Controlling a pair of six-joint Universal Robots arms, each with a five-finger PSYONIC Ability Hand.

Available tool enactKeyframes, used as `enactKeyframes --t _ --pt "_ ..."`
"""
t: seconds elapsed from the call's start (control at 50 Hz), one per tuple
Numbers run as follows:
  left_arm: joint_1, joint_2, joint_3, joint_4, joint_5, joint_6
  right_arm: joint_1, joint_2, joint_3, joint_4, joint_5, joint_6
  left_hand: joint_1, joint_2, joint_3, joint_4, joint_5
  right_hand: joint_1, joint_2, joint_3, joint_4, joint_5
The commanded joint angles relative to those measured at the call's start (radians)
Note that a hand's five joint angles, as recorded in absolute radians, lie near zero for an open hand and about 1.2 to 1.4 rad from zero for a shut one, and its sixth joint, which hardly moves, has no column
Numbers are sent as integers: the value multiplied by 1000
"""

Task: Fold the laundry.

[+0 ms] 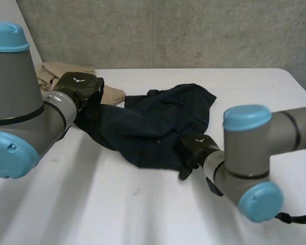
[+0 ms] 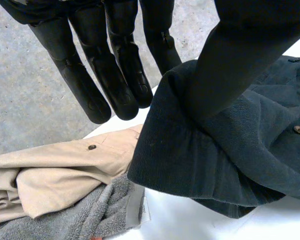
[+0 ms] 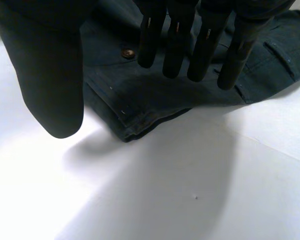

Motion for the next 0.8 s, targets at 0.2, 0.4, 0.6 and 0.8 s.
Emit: enactKeyframes --t 0.2,0.4,0.6,0.8 --pt "10 8 -10 -4 1 -3 56 110 -24 -208 152 -10 148 152 152 148 140 879 878 881 875 871" --pt "28 111 -1 -91 30 42 -97 -293 66 -188 35 -149 280 284 284 280 272 879 878 881 875 871" --pt "28 347 215 -185 78 67 -203 -571 -199 -2 -72 -277 286 290 290 286 278 879 878 881 875 871" --pt "85 148 743 -220 75 90 -255 -406 -619 150 -67 -120 286 290 290 286 278 879 878 881 875 871"
